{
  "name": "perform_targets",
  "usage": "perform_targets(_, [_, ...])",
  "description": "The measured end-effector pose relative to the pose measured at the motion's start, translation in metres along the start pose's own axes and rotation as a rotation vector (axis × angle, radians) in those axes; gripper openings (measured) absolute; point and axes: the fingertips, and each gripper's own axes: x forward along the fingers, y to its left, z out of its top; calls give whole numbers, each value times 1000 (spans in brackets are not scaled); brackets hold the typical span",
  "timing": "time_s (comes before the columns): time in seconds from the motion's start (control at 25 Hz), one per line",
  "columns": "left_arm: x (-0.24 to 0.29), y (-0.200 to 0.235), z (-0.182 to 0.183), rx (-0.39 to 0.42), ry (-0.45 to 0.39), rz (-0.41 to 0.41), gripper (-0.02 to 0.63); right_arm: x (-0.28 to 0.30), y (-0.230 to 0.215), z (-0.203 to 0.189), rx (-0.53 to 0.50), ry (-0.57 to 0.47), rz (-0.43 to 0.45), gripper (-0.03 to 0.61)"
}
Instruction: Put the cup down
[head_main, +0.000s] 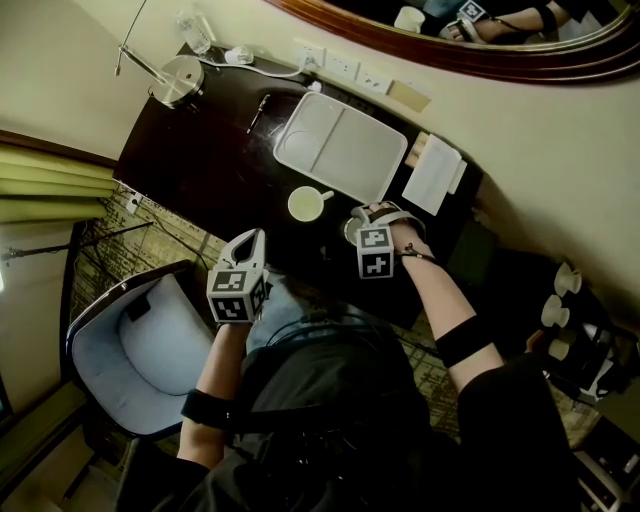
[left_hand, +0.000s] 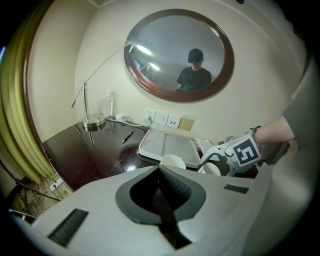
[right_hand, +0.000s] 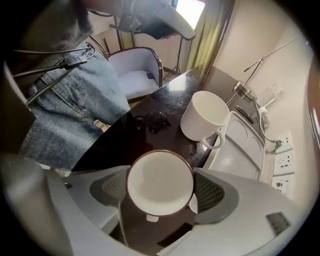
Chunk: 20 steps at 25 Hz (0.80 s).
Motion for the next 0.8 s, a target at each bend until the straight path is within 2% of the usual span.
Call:
perform_targets(0.56, [15,-2,-3,-8,21,-40,-15,-21,-7,-4,30,-1,54,400])
perform_targets(0.68, [23,-1,1,6,10,-47,-14,-33,-21,-6,58,-16,55,400])
perform_targets(0.8, [30,-9,13,13,8,-89,-14,-51,-41,-12,88,-22,44,399])
